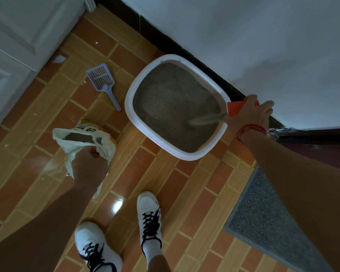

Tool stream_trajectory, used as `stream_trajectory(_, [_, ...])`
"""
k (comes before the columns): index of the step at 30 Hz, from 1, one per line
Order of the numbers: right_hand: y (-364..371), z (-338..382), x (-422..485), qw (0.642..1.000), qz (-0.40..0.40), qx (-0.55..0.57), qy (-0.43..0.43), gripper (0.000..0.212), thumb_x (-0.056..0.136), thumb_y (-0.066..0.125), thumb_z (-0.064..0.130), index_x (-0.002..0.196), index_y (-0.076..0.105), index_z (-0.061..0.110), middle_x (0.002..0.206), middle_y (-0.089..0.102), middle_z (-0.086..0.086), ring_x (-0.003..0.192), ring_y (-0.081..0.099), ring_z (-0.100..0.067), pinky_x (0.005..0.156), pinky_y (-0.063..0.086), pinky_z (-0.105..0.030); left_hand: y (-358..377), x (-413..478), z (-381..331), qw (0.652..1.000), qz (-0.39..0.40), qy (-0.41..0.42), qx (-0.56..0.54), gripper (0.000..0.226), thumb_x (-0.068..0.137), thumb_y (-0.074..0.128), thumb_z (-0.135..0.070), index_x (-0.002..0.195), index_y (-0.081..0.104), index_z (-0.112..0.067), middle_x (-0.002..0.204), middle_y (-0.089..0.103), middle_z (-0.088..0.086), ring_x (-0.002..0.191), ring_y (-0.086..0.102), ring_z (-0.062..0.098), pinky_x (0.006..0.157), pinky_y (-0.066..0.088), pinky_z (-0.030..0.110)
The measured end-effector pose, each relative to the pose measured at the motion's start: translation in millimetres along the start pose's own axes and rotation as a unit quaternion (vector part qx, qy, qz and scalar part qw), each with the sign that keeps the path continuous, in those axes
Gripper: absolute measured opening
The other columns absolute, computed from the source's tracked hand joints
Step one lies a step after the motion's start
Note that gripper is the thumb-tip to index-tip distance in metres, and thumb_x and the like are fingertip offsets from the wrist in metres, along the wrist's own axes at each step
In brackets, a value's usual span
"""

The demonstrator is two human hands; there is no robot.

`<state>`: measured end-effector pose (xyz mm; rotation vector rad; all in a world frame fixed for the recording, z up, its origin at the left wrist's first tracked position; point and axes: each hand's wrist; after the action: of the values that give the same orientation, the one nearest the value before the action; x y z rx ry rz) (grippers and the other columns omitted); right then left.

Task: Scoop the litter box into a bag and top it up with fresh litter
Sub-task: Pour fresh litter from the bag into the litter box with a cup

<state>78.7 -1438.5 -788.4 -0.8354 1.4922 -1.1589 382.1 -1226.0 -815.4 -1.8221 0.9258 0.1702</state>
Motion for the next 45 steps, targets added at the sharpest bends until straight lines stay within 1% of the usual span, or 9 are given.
stream_trajectory(4, [0,5,-2,1.0,-0.007,0.006,-0.006,0.079,0.071,0.078,0.048,0.129,0.037,0.013,0.13,0.032,-0.024,0.116,0.042,-0.04,0.093,0.048,-0.053,-2,1,2,1.0,-0.004,-0.009,-0.015,0.027,0.09,0.052,-0.008,0.064,0.051,-0.014,0.061,0.052,0.002,0.069,0.049,0.026,0.065,0.037,0.034])
stream_trajectory(11, [-1,23,-14,0.999,0.018,0.026,0.003,0.078,0.072,0.078,0.041,0.131,0.036,0.015,0.133,0.032,-0.021,0.12,0.04,-0.038,0.095,0.047,-0.051,-7,7,17,1.0,-0.002,-0.014,-0.006,0.017,0.087,0.052,-0.004,0.073,0.06,-0.009,0.068,0.058,0.004,0.072,0.053,0.025,0.064,0.036,0.032])
stream_trajectory(18, [3,70,-44,0.995,0.06,0.079,0.022,0.083,0.07,0.075,0.048,0.136,0.034,0.018,0.133,0.036,-0.016,0.121,0.042,-0.036,0.096,0.046,-0.049,-30,6,31,0.998,-0.008,-0.015,-0.057,0.014,0.089,0.063,-0.015,0.078,0.066,-0.007,0.072,0.065,0.008,0.072,0.061,0.026,0.061,0.042,0.03])
stream_trajectory(20, [5,87,-56,0.994,0.062,0.086,0.006,0.085,0.069,0.073,0.051,0.137,0.034,0.017,0.133,0.039,-0.016,0.12,0.044,-0.036,0.097,0.046,-0.051,-39,6,37,0.997,-0.007,-0.017,-0.069,0.014,0.088,0.064,-0.016,0.077,0.066,-0.008,0.071,0.065,0.008,0.072,0.062,0.026,0.059,0.044,0.031])
stream_trajectory(24, [7,124,-86,0.993,0.056,0.098,-0.035,0.089,0.066,0.07,0.057,0.138,0.037,0.016,0.131,0.048,-0.015,0.114,0.052,-0.034,0.092,0.05,-0.046,-60,6,50,0.997,-0.014,-0.02,-0.075,0.011,0.087,0.065,-0.019,0.082,0.069,-0.01,0.076,0.067,0.008,0.074,0.064,0.027,0.069,0.054,0.042])
stream_trajectory(30, [5,171,-141,0.978,0.103,0.162,-0.079,0.082,0.074,0.072,0.047,0.139,0.03,0.019,0.13,0.043,-0.011,0.108,0.054,-0.03,0.082,0.052,-0.041,-92,-2,70,0.992,-0.014,-0.046,-0.113,0.011,0.089,0.063,-0.018,0.09,0.069,-0.009,0.08,0.068,0.007,0.075,0.064,0.024,0.069,0.052,0.038])
stream_trajectory(37, [6,210,-206,0.946,0.139,0.26,-0.138,0.061,0.074,0.069,0.039,0.125,0.041,0.024,0.119,0.053,-0.006,0.093,0.057,-0.019,0.07,0.046,-0.03,-126,-3,100,0.987,-0.02,-0.068,-0.147,0.013,0.089,0.06,-0.016,0.088,0.071,-0.008,0.075,0.069,0.007,0.07,0.063,0.022,0.061,0.048,0.032])
stream_trajectory(42, [9,226,-247,0.915,0.194,0.291,-0.203,0.057,0.076,0.071,0.032,0.125,0.043,0.027,0.119,0.054,0.001,0.098,0.056,-0.012,0.064,0.042,-0.015,-146,-3,112,0.983,-0.031,-0.076,-0.164,0.014,0.09,0.059,-0.015,0.084,0.068,-0.006,0.064,0.062,0.001,0.051,0.053,0.007,0.039,0.034,0.011])
stream_trajectory(45, [7,231,-266,0.906,0.198,0.305,-0.217,0.056,0.075,0.072,0.032,0.123,0.044,0.029,0.117,0.057,0.003,0.101,0.059,-0.013,0.074,0.053,-0.025,-153,-1,118,0.983,-0.028,-0.078,-0.161,0.014,0.09,0.059,-0.017,0.084,0.068,-0.008,0.067,0.064,0.002,0.056,0.054,0.012,0.046,0.037,0.022])
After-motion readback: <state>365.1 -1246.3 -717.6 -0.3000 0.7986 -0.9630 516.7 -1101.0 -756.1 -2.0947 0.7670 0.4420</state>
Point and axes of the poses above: each hand's wrist, its own x-axis towards the middle knuckle, its own y-axis out of the palm, z = x × y
